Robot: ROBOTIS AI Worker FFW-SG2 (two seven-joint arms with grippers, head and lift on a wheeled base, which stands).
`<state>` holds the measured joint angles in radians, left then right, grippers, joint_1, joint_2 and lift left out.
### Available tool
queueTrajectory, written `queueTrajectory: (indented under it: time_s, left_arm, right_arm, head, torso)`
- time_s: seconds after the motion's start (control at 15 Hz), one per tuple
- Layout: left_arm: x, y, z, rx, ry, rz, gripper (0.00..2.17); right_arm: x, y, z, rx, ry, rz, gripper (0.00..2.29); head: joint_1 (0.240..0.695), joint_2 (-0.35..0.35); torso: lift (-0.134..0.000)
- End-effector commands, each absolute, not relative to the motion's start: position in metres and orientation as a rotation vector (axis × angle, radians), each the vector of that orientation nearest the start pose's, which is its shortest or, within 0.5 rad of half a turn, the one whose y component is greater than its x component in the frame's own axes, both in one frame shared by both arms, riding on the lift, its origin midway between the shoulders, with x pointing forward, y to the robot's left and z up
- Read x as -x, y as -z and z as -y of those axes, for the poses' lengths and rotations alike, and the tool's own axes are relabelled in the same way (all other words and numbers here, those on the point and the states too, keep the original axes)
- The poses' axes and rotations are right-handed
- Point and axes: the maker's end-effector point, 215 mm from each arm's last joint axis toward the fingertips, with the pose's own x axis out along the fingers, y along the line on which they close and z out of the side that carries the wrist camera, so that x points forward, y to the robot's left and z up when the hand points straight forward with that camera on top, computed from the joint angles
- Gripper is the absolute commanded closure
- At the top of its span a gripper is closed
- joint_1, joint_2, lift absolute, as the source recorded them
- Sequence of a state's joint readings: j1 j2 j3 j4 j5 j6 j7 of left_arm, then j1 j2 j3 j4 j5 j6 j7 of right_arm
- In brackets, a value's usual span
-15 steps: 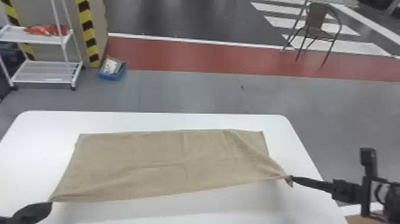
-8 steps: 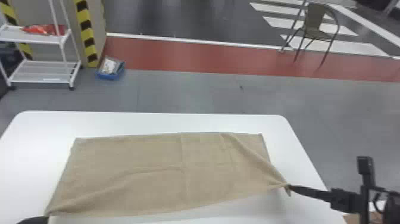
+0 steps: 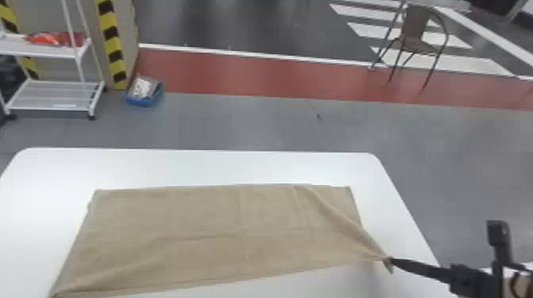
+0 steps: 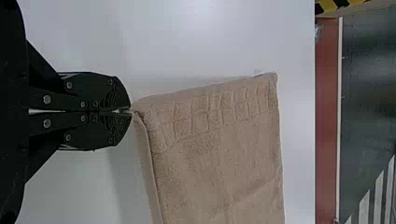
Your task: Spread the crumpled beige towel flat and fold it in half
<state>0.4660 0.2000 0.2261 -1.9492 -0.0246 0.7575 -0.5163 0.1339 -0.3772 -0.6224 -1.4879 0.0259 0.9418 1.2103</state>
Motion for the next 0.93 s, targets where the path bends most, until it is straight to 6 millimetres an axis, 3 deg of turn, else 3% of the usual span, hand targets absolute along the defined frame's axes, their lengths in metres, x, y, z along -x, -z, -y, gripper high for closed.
queueTrajectory:
  time_s: [0.0, 0.27, 0.87]
  left_arm:
    - [-0.342, 0.552, -0.323, -0.023, 0.252, -0.855, 1.72]
    - [-0.321, 0.551, -0.318, -0.022, 0.26, -0.87, 1.71]
    - [-0.313, 0.558, -0.317, -0.014, 0.259, -0.886, 1.71]
  right_arm:
    - [-0.351, 0.502, 0.479, -0.477, -0.336, -0.853, 1.21]
    - [-0.344, 0.505, 0.478, -0.483, -0.338, -0.857, 1.21]
    - [-0.34, 0.511, 0.466, -0.485, -0.353, -0.865, 1.21]
  head:
    - [0.695, -0.24]
    - [0.695, -0.262]
    - [0.695, -0.266]
  torso:
    - [0.0]
    - [0.0]
    - [0.0]
